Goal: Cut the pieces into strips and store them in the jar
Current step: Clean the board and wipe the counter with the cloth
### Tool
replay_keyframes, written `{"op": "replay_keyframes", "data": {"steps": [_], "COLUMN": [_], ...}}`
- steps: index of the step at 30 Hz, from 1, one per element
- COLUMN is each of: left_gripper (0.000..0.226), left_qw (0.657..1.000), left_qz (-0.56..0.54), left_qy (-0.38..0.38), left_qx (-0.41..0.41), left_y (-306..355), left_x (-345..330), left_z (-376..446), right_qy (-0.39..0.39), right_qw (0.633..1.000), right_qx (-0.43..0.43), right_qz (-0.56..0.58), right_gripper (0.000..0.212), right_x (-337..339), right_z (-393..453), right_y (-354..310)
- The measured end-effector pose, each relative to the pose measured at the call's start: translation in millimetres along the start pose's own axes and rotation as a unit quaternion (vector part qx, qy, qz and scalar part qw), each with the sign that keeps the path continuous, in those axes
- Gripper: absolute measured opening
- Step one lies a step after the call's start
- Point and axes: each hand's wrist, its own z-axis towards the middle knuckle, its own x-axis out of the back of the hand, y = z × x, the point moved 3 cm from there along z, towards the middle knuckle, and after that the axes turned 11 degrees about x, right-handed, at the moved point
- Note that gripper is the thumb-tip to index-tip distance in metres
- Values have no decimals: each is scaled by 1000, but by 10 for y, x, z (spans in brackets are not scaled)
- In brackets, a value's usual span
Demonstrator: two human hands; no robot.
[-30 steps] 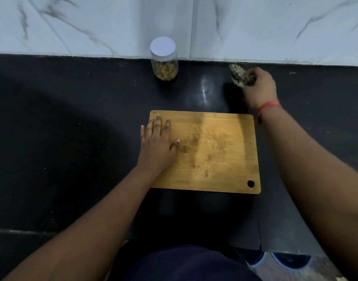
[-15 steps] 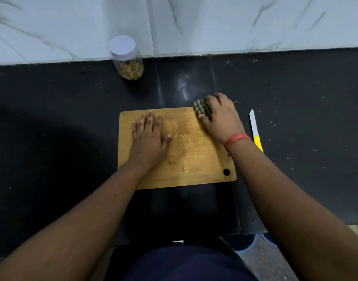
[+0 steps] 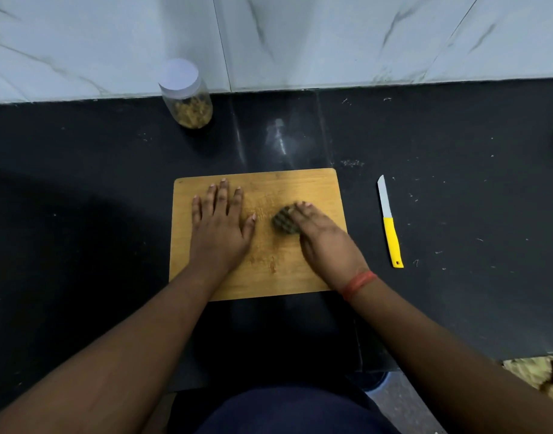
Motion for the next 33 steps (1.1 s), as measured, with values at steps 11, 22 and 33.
{"op": "replay_keyframes", "data": {"steps": [11, 22, 33], "left_gripper": [70, 68, 67], "left_qw": [1000, 1000, 1000], "left_qz": [-1, -1, -8], "left_qy": [4, 11, 18], "left_qx": [15, 16, 20], "left_y": [4, 1, 6], "left_x": [-25, -12, 2], "left_z": [24, 17, 17], "right_qy": [-20, 47, -83], "right_qw": [999, 997, 980], "right_qx": [32, -52, 177], "right_qz": [-39, 10, 45], "right_gripper": [64, 51, 54], "right_x": [31, 302, -197], "right_z": [-2, 522, -786], "right_y": [253, 603, -296]}}
